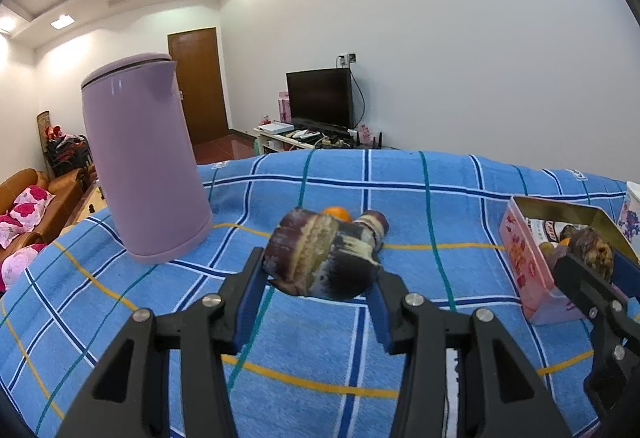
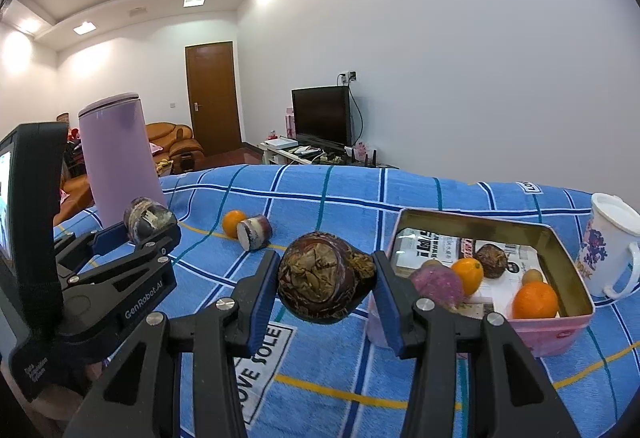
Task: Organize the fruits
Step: 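Carry the held taro and striped tuber over the pink tin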
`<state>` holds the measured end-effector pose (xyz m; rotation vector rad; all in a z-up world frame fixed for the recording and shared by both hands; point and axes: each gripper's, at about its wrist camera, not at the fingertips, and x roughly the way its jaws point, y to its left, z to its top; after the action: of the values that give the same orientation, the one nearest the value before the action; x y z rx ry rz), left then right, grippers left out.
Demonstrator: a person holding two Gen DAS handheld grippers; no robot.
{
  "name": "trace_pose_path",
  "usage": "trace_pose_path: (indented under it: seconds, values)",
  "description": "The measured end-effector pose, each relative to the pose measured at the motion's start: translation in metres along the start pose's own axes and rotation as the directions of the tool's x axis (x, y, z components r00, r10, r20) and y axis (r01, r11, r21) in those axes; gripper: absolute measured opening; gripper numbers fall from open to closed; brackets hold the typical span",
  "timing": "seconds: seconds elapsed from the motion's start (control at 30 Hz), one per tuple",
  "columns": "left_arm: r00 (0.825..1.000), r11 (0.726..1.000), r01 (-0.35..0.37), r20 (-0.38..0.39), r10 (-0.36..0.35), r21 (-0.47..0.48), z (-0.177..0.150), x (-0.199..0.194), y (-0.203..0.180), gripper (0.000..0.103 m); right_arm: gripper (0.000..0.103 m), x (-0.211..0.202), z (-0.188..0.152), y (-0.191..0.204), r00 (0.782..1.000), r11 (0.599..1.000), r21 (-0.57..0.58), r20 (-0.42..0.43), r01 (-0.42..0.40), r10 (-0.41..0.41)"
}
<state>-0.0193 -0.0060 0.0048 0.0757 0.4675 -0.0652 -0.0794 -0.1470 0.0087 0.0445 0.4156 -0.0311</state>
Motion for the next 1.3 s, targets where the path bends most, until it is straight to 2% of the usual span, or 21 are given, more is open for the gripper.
trace_pose_path:
  seconds: [0.63, 1.0, 1.3]
  values:
    - [0.998, 0.995, 0.067, -0.024, -0.065, 0.074, -0.004, -0.012, -0.038, 0.049, 0.048, -0.02, -0.005, -0.033, 0.999, 0.999, -0.027, 0.003, 0.034, -0.034]
    - [0.993, 0.992, 0.111, -0.051, -0.108, 0.065, -0.005, -0.014, -0.064, 0.049, 0.048, -0.026, -0.006, -0.058, 0.998, 0.998, -0.018, 0.004, 0.061, -0.06]
    - [0.989, 0.985, 0.144, -0.051, -0.14, 0.095, -0.006, -0.019, -0.091, 0.049, 0.048, -0.031, -0.009, -0.072, 0.997, 0.997, -0.022, 0.008, 0.073, -0.073]
